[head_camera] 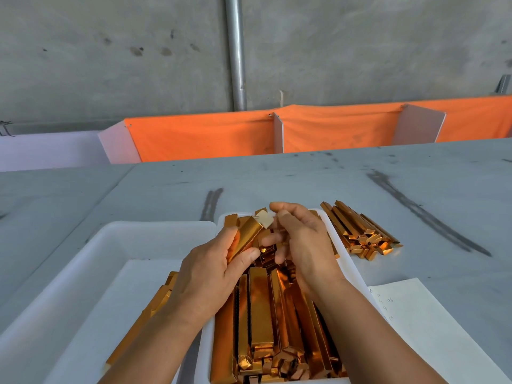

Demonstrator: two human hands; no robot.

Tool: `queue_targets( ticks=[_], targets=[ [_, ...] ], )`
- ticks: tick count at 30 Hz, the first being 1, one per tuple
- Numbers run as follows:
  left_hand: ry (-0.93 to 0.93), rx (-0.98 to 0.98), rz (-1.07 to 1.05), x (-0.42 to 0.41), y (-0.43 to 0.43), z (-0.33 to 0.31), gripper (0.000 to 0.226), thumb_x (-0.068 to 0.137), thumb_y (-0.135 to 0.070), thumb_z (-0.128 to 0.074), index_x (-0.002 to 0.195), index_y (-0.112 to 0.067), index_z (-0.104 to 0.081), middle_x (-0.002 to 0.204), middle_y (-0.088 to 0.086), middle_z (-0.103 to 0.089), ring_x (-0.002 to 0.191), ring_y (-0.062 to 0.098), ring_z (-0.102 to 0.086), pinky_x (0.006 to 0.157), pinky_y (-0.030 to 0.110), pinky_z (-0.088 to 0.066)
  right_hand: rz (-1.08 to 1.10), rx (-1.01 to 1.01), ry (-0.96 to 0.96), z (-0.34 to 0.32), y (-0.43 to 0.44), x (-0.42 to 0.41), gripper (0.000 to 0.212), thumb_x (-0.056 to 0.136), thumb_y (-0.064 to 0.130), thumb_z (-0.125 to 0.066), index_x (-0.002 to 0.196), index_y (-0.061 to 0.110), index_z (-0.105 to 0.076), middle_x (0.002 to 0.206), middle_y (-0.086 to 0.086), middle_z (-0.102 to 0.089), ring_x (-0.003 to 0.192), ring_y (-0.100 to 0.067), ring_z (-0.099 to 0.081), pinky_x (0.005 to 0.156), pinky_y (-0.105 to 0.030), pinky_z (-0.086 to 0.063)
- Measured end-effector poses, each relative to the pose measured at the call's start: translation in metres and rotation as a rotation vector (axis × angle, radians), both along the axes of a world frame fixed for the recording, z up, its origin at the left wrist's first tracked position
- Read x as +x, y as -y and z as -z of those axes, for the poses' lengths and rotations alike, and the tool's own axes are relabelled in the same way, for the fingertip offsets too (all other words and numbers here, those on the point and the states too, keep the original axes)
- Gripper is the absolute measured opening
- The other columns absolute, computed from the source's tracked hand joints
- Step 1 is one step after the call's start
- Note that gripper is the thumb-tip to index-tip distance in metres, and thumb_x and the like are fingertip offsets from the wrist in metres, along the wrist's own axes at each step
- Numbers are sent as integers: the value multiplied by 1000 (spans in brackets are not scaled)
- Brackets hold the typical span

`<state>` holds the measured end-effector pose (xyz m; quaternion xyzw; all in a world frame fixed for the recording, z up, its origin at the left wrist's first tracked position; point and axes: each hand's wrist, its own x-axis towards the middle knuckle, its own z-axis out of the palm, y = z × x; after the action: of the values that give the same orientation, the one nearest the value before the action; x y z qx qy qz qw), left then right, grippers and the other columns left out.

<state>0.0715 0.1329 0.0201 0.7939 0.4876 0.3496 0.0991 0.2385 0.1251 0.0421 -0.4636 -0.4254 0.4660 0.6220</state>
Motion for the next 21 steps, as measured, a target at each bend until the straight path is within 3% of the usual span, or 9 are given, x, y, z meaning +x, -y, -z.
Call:
queue_targets(
  ticks=[5,13,21],
  targets=[
    [-55,29,24,0,1,-2,47,81,-72,-34,105,-33,-47,67,-12,-49,61,7,-54,54,15,-35,-117,-56,-84,2,-2,0,20,100,21,-54,103,10,-70,80,-10,-70,55,-12,-58,40,-20,-41],
    [-122,81,7,-1,0,-2,57,79,-74,-28,111,-31,-48,69,-13,-48,63,6,-53,54,14,-33,-151,-26,-20,4,-3,2,12,93,26,-67,85,20,-74,71,-10,-66,54,-19,-49,43,-21,-42],
    [-101,62,32,-2,1,-2,51,80,-72,-34,109,-33,-48,69,-15,-49,63,5,-55,55,14,-38,-177,-31,-39,2,-4,5,8,90,12,-69,82,15,-69,65,-11,-63,46,-16,-50,46,-21,-45]
  ],
)
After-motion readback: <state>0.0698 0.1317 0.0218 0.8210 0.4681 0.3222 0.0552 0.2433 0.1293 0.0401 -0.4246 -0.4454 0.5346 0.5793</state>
